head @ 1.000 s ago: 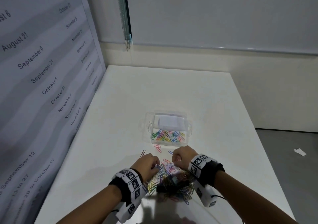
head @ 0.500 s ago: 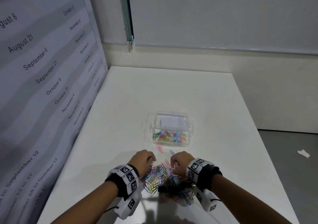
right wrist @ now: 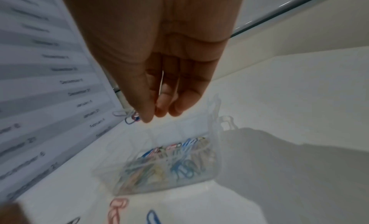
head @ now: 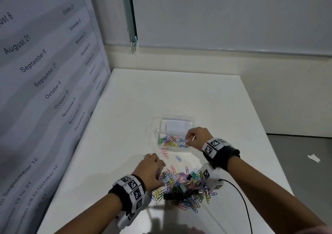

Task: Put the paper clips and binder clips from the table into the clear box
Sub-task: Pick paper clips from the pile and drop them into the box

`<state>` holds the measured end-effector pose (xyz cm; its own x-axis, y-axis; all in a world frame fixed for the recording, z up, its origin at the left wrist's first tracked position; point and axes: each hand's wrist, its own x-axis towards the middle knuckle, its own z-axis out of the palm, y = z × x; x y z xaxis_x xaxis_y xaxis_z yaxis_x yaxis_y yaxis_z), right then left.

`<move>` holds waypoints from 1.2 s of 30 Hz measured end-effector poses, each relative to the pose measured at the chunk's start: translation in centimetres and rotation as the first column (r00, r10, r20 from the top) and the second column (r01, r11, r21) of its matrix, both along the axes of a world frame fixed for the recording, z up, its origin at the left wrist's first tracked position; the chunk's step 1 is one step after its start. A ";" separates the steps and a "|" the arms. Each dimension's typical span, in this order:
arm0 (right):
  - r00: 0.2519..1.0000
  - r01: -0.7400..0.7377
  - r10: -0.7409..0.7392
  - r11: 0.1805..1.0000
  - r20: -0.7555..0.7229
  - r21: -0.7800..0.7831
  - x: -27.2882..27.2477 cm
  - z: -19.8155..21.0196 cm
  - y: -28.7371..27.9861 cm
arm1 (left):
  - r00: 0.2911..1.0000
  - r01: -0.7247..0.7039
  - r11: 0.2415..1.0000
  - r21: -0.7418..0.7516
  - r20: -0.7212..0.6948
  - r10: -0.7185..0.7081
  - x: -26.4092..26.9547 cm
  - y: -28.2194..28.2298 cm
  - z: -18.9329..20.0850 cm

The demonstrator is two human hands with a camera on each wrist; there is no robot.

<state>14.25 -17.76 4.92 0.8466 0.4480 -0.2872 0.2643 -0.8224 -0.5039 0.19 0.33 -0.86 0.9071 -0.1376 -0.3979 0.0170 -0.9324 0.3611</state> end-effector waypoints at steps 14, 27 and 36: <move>0.931 -0.345 0.313 0.923 -0.185 -0.171 -5.6 -4.1 2.2 | 0.998 -0.035 0.998 -0.048 0.043 0.038 -1.2 -1.5 -2.4; 0.923 -0.365 0.335 0.918 -0.188 -0.158 -6.6 -4.8 2.8 | 0.944 -0.327 0.873 -0.362 -0.079 0.321 -0.1 0.7 -1.2; 0.978 -0.124 0.115 0.992 -0.174 -0.039 -3.3 -2.1 1.0 | 0.997 -0.062 0.990 -0.126 -0.050 0.056 0.2 -0.8 -1.3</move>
